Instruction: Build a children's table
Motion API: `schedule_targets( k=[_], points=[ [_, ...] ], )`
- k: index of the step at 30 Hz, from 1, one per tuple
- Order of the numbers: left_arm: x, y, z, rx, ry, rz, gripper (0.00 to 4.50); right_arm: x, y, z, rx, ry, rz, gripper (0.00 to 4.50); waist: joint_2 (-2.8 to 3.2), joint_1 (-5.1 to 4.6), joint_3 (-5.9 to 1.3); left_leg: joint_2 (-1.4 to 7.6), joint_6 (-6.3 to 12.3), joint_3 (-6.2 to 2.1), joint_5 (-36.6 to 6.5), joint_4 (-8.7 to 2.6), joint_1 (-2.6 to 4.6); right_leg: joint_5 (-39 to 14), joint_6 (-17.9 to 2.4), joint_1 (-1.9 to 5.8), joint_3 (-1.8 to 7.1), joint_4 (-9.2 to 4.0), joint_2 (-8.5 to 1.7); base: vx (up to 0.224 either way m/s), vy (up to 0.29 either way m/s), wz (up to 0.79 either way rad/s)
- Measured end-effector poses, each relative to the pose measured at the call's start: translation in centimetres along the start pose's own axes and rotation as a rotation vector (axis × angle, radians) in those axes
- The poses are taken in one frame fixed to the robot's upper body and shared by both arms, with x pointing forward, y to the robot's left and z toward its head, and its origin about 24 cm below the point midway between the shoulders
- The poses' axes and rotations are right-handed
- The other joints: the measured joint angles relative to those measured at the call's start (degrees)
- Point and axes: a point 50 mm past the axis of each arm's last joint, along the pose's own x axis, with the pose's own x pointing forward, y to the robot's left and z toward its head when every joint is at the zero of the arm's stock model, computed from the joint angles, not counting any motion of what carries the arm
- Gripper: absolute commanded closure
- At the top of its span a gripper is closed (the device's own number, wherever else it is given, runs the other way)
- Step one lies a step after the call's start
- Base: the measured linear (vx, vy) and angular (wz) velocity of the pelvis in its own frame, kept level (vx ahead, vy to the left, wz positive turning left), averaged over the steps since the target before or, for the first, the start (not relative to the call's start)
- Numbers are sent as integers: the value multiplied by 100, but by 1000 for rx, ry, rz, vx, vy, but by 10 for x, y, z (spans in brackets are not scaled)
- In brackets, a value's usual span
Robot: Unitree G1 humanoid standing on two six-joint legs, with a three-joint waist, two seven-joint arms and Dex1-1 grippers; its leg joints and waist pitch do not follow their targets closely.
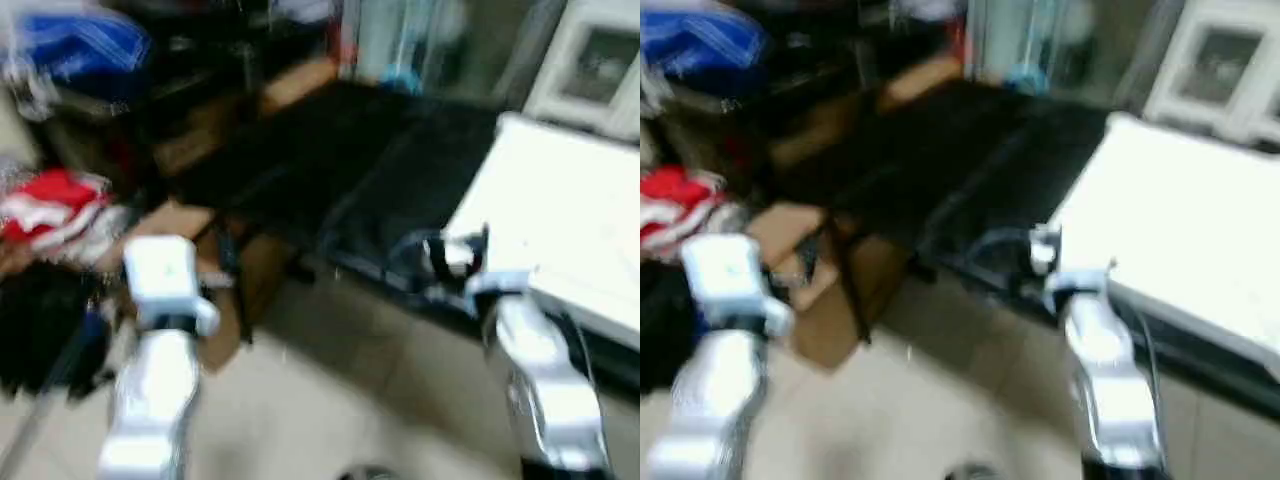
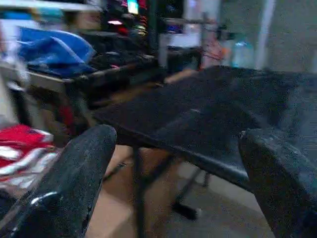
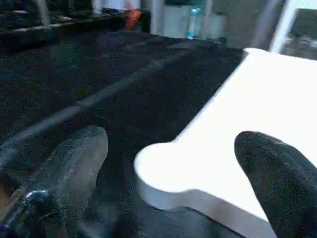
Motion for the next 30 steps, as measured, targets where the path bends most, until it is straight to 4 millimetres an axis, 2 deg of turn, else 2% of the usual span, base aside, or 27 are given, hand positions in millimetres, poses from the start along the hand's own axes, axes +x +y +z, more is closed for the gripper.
schedule_targets(
  k=[1,2,3,4,5,6,7,8,9,10,11,14,15,16,17,18,19,21,22,23,24,25,26,27,28,29,30],
  points=[
    [0,1,0,8,-17,0,8,0,-1,4,-22,-41,15,0,167,62,70,-203,38,-50,28,-232,-46,147,31,164,44,-295,250,-61,-41,-56],
    [-1,3,0,10,-21,5,8,1,0,6,-31,-68,32,0,384,95,90,-183,274,-183,267,-458,-46,221,118,285,7,-572,472,-67,42,-89],
    [-3,7,-2,18,-17,17,8,2,4,6,-28,-74,51,0,510,107,85,-84,301,-272,580,-549,-36,201,222,310,-148,-654,529,-67,42,-89],
    [-3,12,-3,30,-14,27,8,1,9,6,-23,-79,77,0,472,55,94,6,322,-171,621,-592,-76,-205,684,150,-464,-103,198,-95,61,-77],
    [-2,11,-2,26,-18,26,8,0,7,3,-32,-72,77,0,438,90,88,123,299,37,632,-617,-82,-397,818,22,-568,440,-131,-85,-1,-41],
    [-2,10,-1,21,-24,27,8,-1,5,2,-38,-70,76,0,394,129,73,240,286,207,637,-625,-74,-475,799,45,-629,592,-430,-85,-1,-41],
    [-2,9,-2,15,-24,28,8,0,6,3,-36,-72,79,0,367,163,61,318,230,361,639,-650,-76,-517,758,157,-656,486,-690,-13,-35,-45],
    [-3,10,-2,15,-26,29,8,0,9,4,-31,-76,89,0,275,214,50,353,171,537,669,-718,-69,-548,695,363,-615,208,-983,-18,-88,-67],
    [-3,11,-3,13,-24,38,8,1,13,7,-30,-87,104,0,216,243,51,437,77,602,722,-788,-50,-605,667,409,-596,127,-1067,-18,-88,-67],
    [-3,11,-3,10,-24,42,8,2,14,8,-32,-88,108,0,188,274,33,445,-72,602,811,-953,-35,-479,602,398,-539,-31,-995,-51,-130,-77],
    [-3,9,-2,9,-26,40,8,3,12,8,-37,-86,96,0,163,305,20,443,-141,562,847,-1023,-52,-403,549,391,-465,-120,-901,-36,-127,-59],
    [-3,-1,0,29,-45,9,8,9,3,6,-46,-53,54,0,161,365,12,514,-184,282,866,-973,-29,-231,380,439,-218,-324,-447,-34,-130,-65],
    [-3,1,-1,39,-44,15,8,9,4,5,-44,-48,56,0,175,330,11,614,-212,254,881,-998,6,-145,342,429,-236,-442,-350,-20,-51,-24],
    [-4,2,-2,45,-41,24,8,9,7,4,-44,-45,72,0,177,258,15,749,-234,286,935,-1078,-4,-152,231,408,-362,-497,-321,-34,-137,-43],
    [-4,4,-1,53,-42,34,8,10,11,4,-45,-43,89,0,161,260,5,858,-275,323,991,-1118,-10,-273,340,323,-515,-247,-365,-28,-167,-40],
    [-4,5,-1,56,-43,40,8,10,13,3,-46,-41,96,0,138,279,-12,981,-325,331,1031,-1139,-12,-365,446,245,-592,91,-396,-28,-167,-40],
    [-4,5,-1,66,-44,41,8,12,13,4,-45,-40,99,0,119,266,-27,1054,-353,248,1091,-1187,-53,-447,470,229,-590,289,-514,-38,-173,-26],
    [-3,5,-1,80,-47,43,8,16,14,7,-46,-48,102,0,-60,263,-92,1085,-444,217,1169,-1205,-120,-520,166,324,-493,-14,-807,-36,-220,-9],
    [-3,6,-2,88,-42,47,8,18,15,9,-47,-48,104,0,-130,274,-119,1130,-376,136,1192,-1172,-177,-566,310,356,-569,-36,-795,-58,-292,-15],
    [-3,4,-2,90,-40,41,8,18,12,7,-51,-38,98,0,-146,284,-118,1110,216,99,1123,-928,-334,-553,294,370,-611,-65,-746,-78,-298,0],
    [-2,0,-3,79,-38,32,8,17,7,3,-55,-17,81,0,-155,347,-107,1005,497,125,994,-545,-412,-521,214,402,-655,-104,-725,-78,-298,0],
    [-3,-5,-3,74,-39,15,8,17,4,0,-53,-4,67,0,-135,371,-104,780,489,171,940,-267,-423,-465,116,472,-710,-204,-651,-76,-260,5],
    [-2,-5,-2,80,-44,12,8,17,2,1,-49,-6,54,0,-101,370,-101,601,472,214,931,-280,-358,-430,70,512,-787,-264,-600,-86,-220,-3],
    [-1,-5,0,84,-52,11,8,18,2,1,-48,-8,52,0,-27,368,-94,474,474,247,924,-425,-265,-389,57,553,-882,-335,-500,-86,-220,-3],
    [1,-5,2,88,-58,8,8,18,2,2,-45,-9,52,0,102,370,-71,422,437,239,706,-704,-139,-331,53,606,-1020,-456,-352,-95,-168,6],
    [2,-3,2,99,-55,7,8,18,5,0,-38,-3,58,0,168,371,-10,528,144,130,738,-812,-84,-248,60,690,-1176,-664,-244,-109,-164,-6],
    [2,-3,1,105,-40,-1,8,18,9,0,-33,1,70,0,200,350,2,634,94,115,811,-879,-80,-359,329,677,-1157,-575,-236,-109,-164,-6]
  ],
)
